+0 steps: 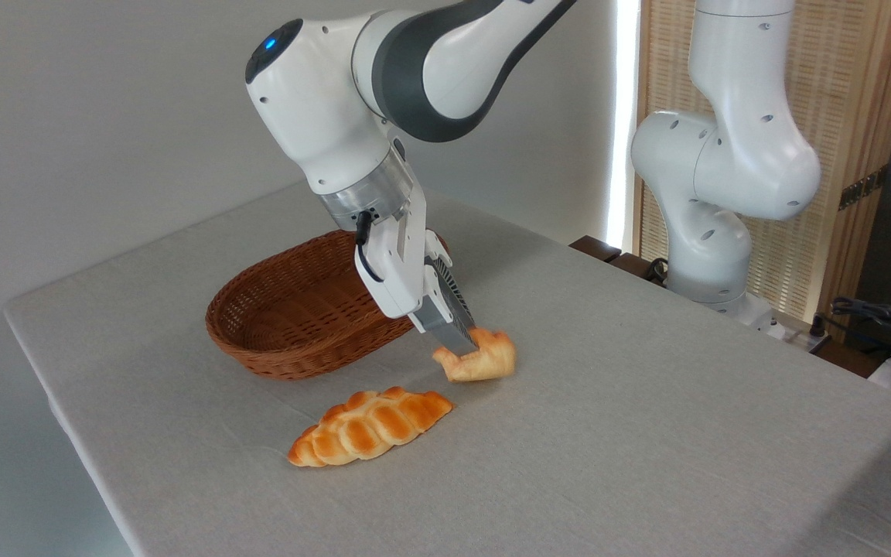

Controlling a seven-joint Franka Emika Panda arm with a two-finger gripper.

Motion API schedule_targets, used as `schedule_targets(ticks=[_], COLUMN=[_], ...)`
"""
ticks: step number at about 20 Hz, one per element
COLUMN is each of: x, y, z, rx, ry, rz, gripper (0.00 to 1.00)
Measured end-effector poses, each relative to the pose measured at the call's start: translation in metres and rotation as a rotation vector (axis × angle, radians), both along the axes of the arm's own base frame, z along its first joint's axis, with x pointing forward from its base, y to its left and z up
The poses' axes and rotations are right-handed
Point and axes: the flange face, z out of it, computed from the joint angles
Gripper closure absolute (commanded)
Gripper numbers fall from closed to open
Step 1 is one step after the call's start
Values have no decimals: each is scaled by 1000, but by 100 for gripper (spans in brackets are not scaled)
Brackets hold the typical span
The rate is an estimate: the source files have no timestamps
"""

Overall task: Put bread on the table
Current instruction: 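Carry the roll out of the basket and lower it beside the braided loaf, then open the gripper, release the roll, and raise the gripper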

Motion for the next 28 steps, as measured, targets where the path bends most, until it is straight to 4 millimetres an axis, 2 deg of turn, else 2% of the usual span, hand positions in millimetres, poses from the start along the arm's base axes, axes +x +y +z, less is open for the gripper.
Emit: schedule_targets(ticks=[5, 9, 14, 18, 20, 23, 26, 28], x=[-2, -1, 13, 26, 32, 43, 49, 51], y=[-1, 0, 13, 23, 29, 40, 38, 35], z=[-4, 2, 32, 48, 61, 100, 130, 143], rx=[1, 0, -16, -30, -31, -40, -41, -41], ry=[8, -9, -121, -213, -249, -340, -414, -446], rz=[-5, -3, 23, 42, 72, 239, 406, 507], gripper=[0, 0, 0, 0, 0, 0, 0, 0])
